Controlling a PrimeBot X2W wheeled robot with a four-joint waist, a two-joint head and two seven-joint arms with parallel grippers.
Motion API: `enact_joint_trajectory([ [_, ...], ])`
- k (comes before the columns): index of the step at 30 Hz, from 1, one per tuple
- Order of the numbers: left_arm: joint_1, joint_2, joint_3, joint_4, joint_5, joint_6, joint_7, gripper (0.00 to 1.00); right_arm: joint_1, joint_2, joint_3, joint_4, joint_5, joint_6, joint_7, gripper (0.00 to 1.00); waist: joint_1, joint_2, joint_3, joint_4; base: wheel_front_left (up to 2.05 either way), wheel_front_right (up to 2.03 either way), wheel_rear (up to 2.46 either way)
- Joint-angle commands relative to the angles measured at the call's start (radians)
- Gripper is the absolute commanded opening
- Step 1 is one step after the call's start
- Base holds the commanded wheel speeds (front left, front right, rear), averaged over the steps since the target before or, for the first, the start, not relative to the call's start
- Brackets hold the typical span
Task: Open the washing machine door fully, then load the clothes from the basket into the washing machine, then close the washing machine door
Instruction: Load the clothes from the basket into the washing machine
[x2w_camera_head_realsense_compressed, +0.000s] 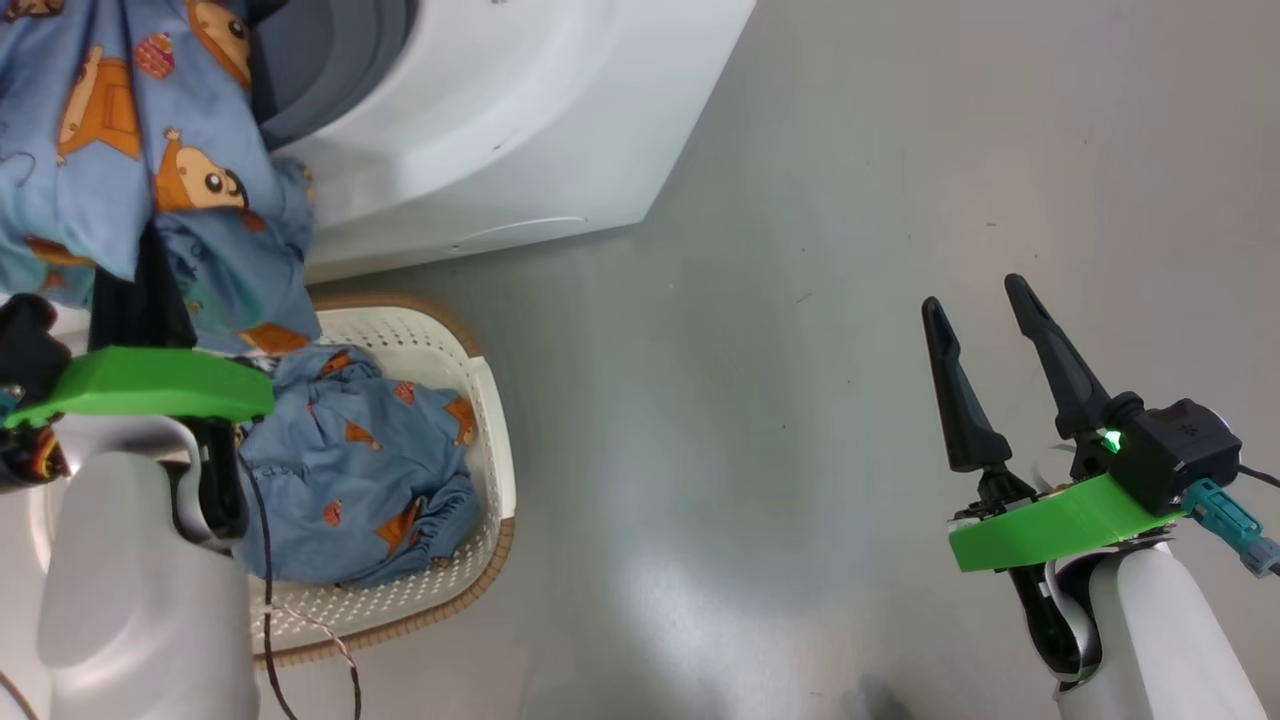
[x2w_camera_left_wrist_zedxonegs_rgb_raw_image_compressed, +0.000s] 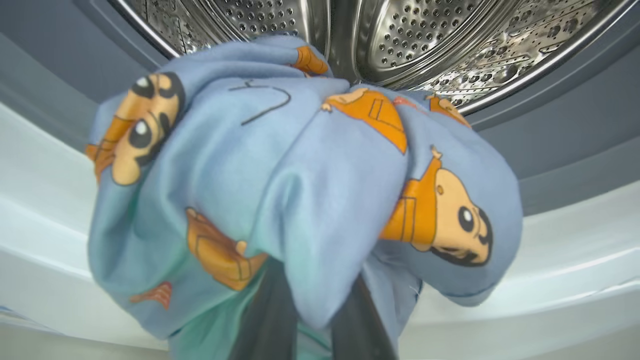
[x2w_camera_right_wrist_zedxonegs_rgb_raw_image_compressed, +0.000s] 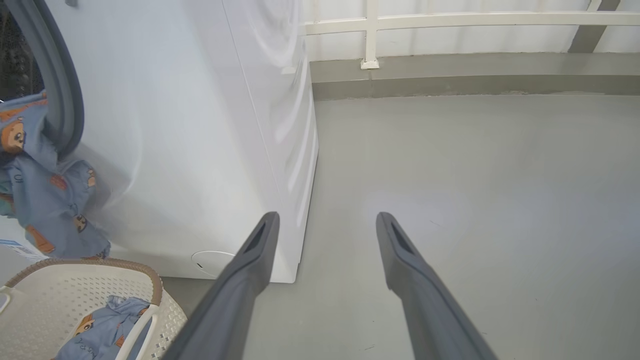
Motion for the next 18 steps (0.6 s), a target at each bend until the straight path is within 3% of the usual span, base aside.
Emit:
enact_joint_trajectory([
  [1,0.038,0.028,0.017,-0.044,0.001,0.014,-0.008,0.0,0.015,0.0,0.018,-0.019,0.0,0.002,-0.012,1.0,0.0,0.0,-0.006,0.003,0.0,0.0,0.0],
  [11,0.042,0.03,-0.002,-0.161,0.051,0.043,-0.008,0.0,0.025,0.015,0.026,-0.014,0.011,0.002,-0.012,1.0,0.0,0.0,-0.024,-0.014,0.0,0.0,0.0],
  [18,-0.052,0.077,-0.015,-0.151,0.084,0.056,0.003,0.0,0.035,0.029,0.039,-0.007,0.019,0.002,-0.012,1.0,0.0,0.0,-0.032,-0.044,0.0,0.0,0.0],
])
